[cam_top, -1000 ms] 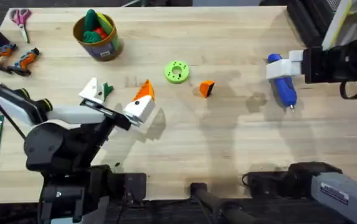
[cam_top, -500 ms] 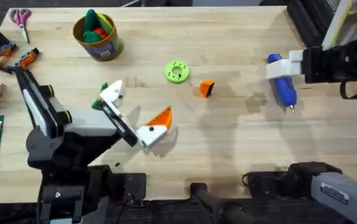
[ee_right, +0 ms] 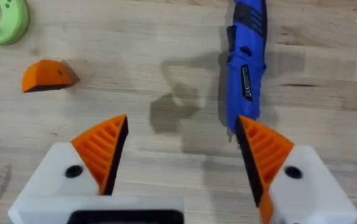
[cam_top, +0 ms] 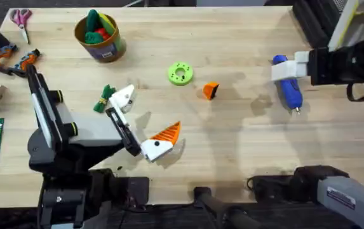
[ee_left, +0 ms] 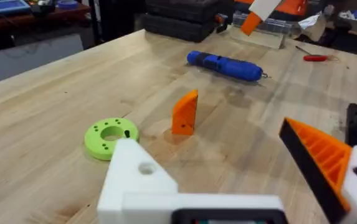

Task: Pick up the gripper from the table and insert it into the empty holder that is missing its gripper. Then pick up a screw, insert it into the mounting hole, and use the screwdriver to tighten it. Finally, clean up the table by picking up the vegetable and placing it into the bucket.

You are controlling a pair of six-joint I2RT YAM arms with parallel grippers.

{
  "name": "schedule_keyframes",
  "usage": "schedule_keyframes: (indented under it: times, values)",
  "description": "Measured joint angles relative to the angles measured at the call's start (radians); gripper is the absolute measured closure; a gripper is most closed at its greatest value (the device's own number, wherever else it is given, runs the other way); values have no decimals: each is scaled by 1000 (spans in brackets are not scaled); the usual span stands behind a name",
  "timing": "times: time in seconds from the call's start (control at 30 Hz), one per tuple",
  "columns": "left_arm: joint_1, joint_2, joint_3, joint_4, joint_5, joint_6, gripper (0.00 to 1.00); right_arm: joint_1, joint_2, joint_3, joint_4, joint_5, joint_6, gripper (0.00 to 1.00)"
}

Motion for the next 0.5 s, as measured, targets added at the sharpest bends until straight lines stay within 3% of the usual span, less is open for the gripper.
schedule_keyframes:
  times: [0.5]
  values:
    - [0, 0, 0, -4, 20, 0, 15, 0, 0, 0, 0, 0, 0, 8]
